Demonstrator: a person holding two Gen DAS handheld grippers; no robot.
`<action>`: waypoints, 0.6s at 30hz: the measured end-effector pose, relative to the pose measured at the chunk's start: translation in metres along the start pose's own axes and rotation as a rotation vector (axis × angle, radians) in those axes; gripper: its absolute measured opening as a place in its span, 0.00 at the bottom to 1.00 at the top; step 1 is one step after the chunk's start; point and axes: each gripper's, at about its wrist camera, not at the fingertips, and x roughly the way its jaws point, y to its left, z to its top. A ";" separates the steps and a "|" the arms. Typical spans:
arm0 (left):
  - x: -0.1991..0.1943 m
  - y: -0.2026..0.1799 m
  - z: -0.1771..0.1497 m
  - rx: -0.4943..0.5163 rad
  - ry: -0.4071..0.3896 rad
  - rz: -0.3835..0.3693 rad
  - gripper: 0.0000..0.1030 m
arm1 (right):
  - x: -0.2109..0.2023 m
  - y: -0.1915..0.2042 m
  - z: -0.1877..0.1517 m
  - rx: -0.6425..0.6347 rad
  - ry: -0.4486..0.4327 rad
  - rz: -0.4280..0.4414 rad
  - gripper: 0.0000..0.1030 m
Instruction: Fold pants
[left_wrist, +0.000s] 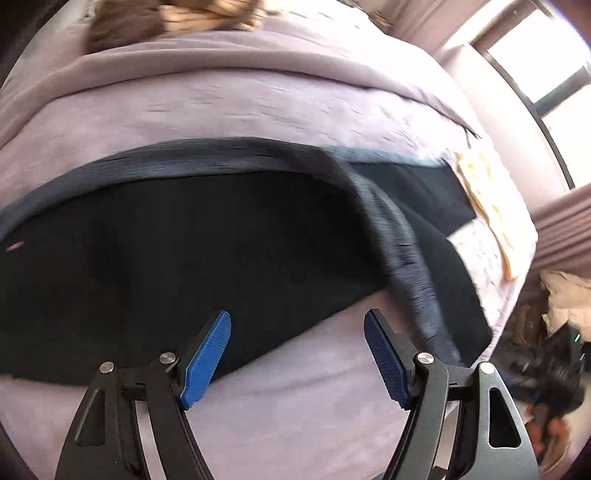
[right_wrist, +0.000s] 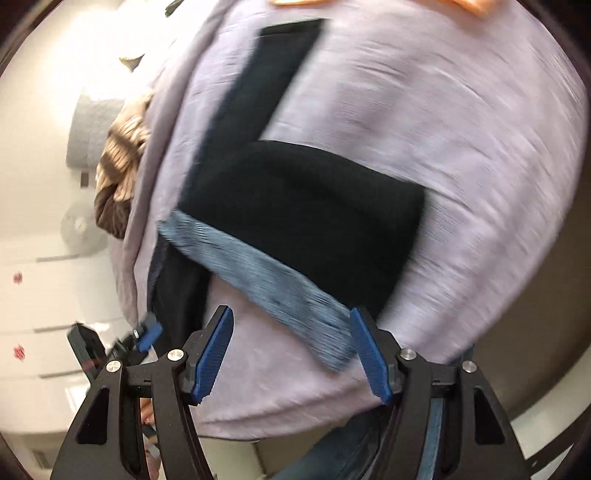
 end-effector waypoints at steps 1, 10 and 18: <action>0.007 -0.009 0.003 -0.002 0.009 -0.012 0.73 | 0.002 -0.010 0.000 0.020 0.011 0.033 0.68; 0.080 -0.067 0.028 0.036 0.092 0.053 0.73 | 0.042 -0.037 0.029 0.038 0.127 0.165 0.67; 0.077 -0.091 0.042 0.012 0.113 0.002 0.34 | 0.031 -0.020 0.047 0.059 0.190 0.360 0.05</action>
